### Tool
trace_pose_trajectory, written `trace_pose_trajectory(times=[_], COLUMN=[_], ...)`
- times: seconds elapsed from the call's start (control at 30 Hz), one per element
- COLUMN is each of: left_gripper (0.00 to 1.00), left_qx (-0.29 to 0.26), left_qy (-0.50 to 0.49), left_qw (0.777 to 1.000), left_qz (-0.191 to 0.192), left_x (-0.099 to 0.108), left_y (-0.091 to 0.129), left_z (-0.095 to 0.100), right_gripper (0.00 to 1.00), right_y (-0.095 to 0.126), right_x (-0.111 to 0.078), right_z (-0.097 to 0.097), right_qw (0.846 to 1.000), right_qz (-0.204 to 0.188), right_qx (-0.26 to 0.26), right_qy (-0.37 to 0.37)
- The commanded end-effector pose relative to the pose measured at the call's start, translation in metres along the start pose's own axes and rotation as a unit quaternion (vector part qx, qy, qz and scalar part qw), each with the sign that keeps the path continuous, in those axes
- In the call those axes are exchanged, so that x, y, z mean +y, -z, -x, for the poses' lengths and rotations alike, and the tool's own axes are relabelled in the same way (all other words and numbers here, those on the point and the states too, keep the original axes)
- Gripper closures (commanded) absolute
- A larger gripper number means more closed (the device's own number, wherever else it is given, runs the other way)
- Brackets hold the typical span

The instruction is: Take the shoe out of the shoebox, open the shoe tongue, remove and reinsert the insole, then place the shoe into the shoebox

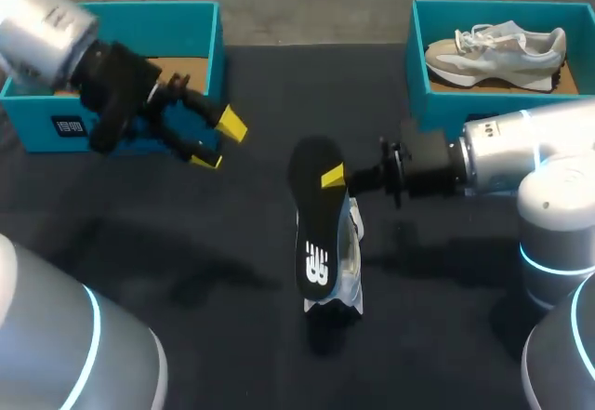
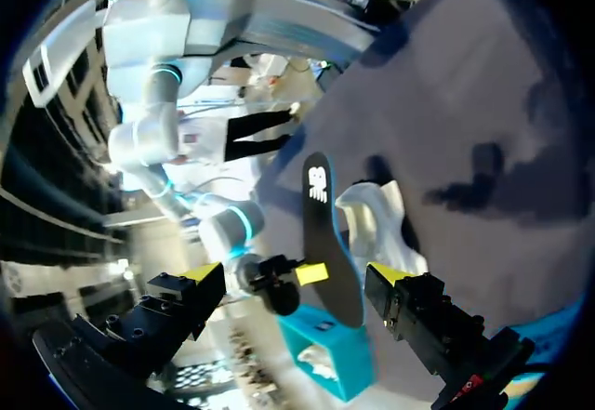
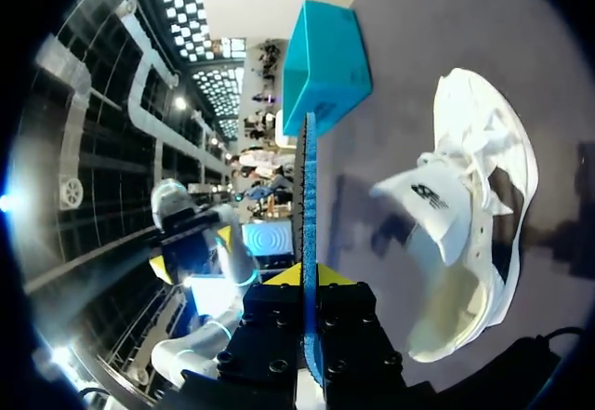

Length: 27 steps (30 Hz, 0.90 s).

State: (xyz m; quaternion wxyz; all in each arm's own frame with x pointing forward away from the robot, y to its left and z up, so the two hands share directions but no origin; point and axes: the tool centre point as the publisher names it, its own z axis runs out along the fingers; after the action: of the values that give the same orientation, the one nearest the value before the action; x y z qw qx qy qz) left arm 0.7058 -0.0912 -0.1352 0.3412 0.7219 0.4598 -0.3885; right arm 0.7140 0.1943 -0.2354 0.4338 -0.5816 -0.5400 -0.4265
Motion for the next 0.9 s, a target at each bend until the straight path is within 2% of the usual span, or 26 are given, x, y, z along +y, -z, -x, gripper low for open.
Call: trace_pose_trajectory(times=[0.03,0.3,0.5,0.67,0.9], left_gripper=[0.0,0.0,0.0,0.0,0.0], left_qx=[-0.2,-0.212,-0.177,-0.142,-0.13], left_qy=[-0.011,-0.008,0.042,0.083,0.097], left_qw=[0.97,0.965,0.974,0.98,0.982], left_qz=[0.138,0.152,0.137,0.11,0.1], left_x=[-0.009,-0.013,-0.014,-0.023,-0.027], left_y=[-0.005,-0.011,-0.019,-0.021,-0.019], left_z=[-0.01,-0.024,-0.035,-0.046,-0.058], right_gripper=[1.0,1.0,1.0,1.0,1.0], right_y=[0.0,-0.001,0.001,0.001,-0.001], right_x=[-0.009,-0.031,-0.046,-0.059,-0.072], right_z=[0.0,-0.003,-0.002,-0.004,-0.005], right_qw=[1.0,1.0,0.999,0.999,0.998], right_qz=[-0.005,-0.018,-0.012,-0.004,0.002], right_qx=[0.0,0.007,0.017,0.029,0.035], right_qy=[-0.006,-0.023,-0.037,-0.038,-0.043])
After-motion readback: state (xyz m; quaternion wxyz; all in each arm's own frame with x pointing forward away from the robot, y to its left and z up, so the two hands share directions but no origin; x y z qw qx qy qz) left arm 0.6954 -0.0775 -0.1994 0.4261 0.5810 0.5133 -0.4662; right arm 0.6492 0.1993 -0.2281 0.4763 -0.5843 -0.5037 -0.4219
